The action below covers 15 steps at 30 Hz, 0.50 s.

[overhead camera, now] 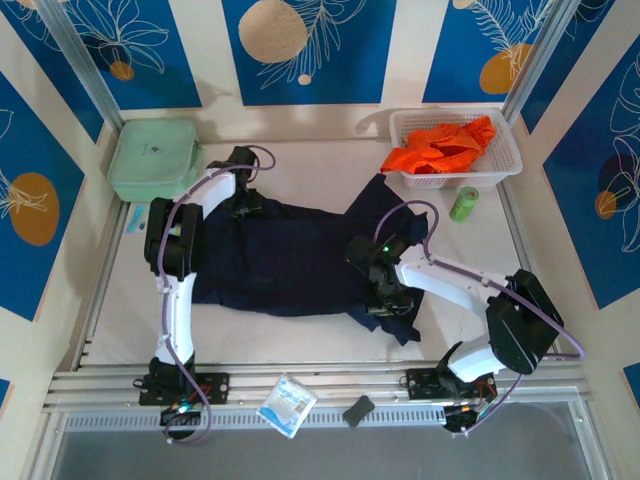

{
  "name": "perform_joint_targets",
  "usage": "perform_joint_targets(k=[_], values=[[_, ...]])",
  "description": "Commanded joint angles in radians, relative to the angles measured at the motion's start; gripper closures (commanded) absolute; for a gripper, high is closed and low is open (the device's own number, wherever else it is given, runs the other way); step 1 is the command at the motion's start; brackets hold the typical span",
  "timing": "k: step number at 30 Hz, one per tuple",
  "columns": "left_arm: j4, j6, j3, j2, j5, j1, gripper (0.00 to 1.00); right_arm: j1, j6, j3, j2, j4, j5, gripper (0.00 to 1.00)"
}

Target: Fold and stack the t-shirts

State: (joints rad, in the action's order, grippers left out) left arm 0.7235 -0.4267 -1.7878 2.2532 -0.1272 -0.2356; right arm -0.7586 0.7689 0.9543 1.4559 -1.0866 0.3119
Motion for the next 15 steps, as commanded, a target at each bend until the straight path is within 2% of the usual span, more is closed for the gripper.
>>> perform_joint_targets(k=[1, 6, 7, 9, 10, 12, 15], values=[[0.018, 0.036, -0.041, -0.019, -0.025, 0.011, 0.42, 0.043, 0.043, -0.027, 0.037, -0.026, 0.05, 1.0], [0.032, 0.058, -0.071, -0.083, -0.031, 0.011, 0.32, 0.1, 0.054, -0.008, 0.094, -0.025, 0.131, 1.0], [0.04, 0.061, -0.069, -0.105, -0.026, 0.009, 0.29, 0.093, 0.046, 0.009, 0.099, -0.027, 0.133, 0.91], [0.057, 0.065, -0.047, -0.167, -0.025, 0.006, 0.25, 0.054, 0.031, 0.056, 0.098, -0.038, 0.135, 0.62], [0.063, 0.066, -0.018, -0.214, -0.024, 0.005, 0.24, 0.024, 0.017, 0.087, 0.094, -0.046, 0.132, 0.51], [0.061, 0.057, 0.07, -0.327, -0.027, 0.005, 0.22, -0.029, -0.01, 0.158, 0.09, -0.067, 0.125, 0.41], [0.081, 0.028, 0.231, -0.512, -0.06, 0.007, 0.22, -0.097, -0.066, 0.263, 0.097, -0.061, 0.087, 0.34]])
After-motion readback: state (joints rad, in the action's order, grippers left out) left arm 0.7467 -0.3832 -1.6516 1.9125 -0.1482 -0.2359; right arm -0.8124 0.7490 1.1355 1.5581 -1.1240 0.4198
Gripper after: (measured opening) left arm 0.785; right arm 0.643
